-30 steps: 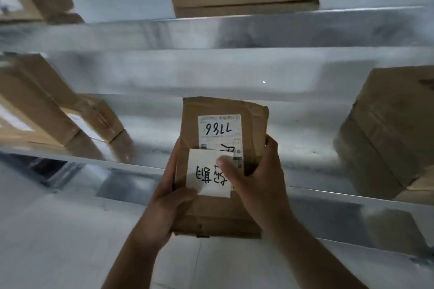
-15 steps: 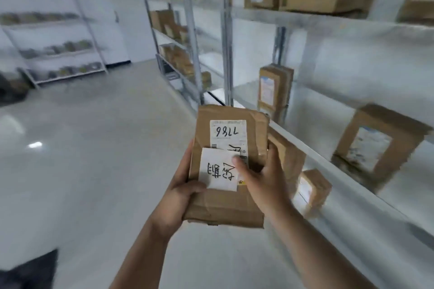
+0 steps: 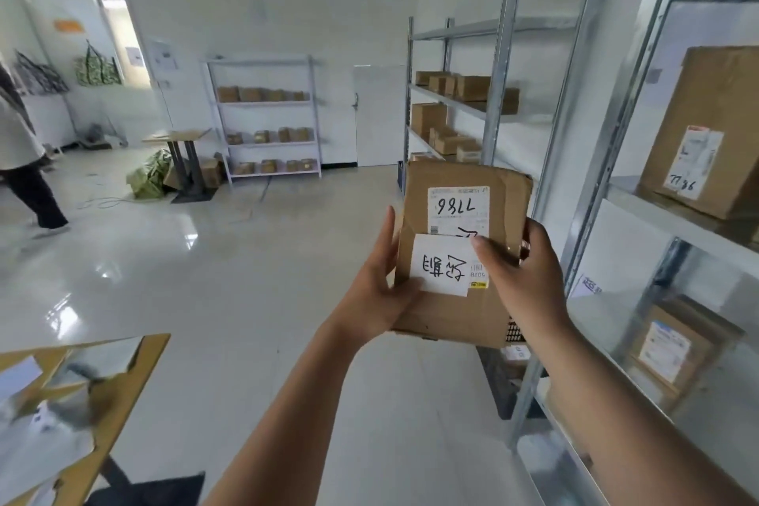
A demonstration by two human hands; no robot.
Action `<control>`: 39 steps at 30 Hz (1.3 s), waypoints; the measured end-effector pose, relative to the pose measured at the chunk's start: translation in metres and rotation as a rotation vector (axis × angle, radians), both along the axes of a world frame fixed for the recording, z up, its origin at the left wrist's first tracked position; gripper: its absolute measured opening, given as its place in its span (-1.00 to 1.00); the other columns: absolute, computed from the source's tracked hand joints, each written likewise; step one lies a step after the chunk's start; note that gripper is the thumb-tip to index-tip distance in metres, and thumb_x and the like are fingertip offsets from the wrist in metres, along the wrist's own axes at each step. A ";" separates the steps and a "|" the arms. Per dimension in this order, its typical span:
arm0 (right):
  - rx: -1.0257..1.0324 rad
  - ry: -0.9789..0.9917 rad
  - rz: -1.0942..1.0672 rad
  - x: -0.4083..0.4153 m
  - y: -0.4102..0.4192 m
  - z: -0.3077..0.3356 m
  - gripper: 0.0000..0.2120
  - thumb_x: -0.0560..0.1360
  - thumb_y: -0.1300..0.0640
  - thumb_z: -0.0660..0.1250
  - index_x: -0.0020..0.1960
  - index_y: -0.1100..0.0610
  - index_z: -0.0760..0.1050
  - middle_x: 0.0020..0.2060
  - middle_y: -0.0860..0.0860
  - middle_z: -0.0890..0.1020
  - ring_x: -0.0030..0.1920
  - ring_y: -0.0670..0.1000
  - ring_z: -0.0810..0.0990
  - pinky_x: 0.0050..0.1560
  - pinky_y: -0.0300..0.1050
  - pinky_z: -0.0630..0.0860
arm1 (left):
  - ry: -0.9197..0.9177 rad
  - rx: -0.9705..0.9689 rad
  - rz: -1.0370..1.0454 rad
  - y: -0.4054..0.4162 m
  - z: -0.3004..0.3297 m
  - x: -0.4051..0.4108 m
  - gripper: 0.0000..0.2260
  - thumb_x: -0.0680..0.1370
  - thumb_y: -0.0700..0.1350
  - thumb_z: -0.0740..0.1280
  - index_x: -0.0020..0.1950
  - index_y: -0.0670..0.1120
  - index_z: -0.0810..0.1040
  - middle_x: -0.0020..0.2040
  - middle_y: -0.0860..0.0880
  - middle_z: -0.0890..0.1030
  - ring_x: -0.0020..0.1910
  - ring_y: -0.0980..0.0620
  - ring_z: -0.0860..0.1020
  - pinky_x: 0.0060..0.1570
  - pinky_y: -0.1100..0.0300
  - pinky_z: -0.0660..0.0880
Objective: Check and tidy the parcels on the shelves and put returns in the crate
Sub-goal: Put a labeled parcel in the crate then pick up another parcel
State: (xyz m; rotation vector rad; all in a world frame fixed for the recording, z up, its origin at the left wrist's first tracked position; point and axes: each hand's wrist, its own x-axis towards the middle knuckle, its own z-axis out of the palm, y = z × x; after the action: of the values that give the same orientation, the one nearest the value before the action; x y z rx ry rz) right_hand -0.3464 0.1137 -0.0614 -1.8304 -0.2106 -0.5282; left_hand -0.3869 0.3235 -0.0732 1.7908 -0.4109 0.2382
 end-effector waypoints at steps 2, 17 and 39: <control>0.029 -0.026 0.013 0.039 0.004 0.008 -0.63 0.49 -0.07 0.49 0.25 -0.08 0.49 0.02 -0.26 0.66 -0.07 -0.41 0.62 -0.16 -0.44 0.56 | -0.067 0.018 0.009 0.002 0.011 0.041 -0.18 0.61 -0.26 0.36 0.66 0.07 -0.11 0.58 0.06 0.34 0.53 0.00 0.36 0.46 -0.23 0.35; 0.130 -0.018 0.003 0.403 -0.026 0.001 -0.52 0.47 -0.02 0.51 0.33 -0.09 0.45 0.12 -0.21 0.69 0.09 -0.24 0.67 0.17 -0.01 0.65 | -0.156 0.009 0.071 -0.040 0.034 0.414 -0.30 0.62 -0.26 0.34 0.64 0.13 0.10 0.54 0.09 0.39 0.49 -0.01 0.41 0.41 -0.23 0.40; 0.219 0.282 -0.863 0.731 -0.118 -0.147 -0.44 0.51 -0.12 0.46 0.40 -0.02 0.33 0.10 -0.14 0.66 0.03 -0.07 0.70 -0.07 -0.11 0.71 | 0.245 0.150 -0.836 -0.205 -0.115 0.912 -0.16 0.54 -0.47 0.14 0.61 0.26 0.06 0.44 0.02 0.49 0.33 0.07 0.56 0.13 0.02 0.64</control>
State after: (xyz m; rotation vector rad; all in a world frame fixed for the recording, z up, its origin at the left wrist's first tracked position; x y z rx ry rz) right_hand 0.3845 -0.0048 -0.2084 -1.6947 0.8330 -0.8258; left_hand 0.5255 0.1183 -0.1879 1.6157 -0.9692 -0.6025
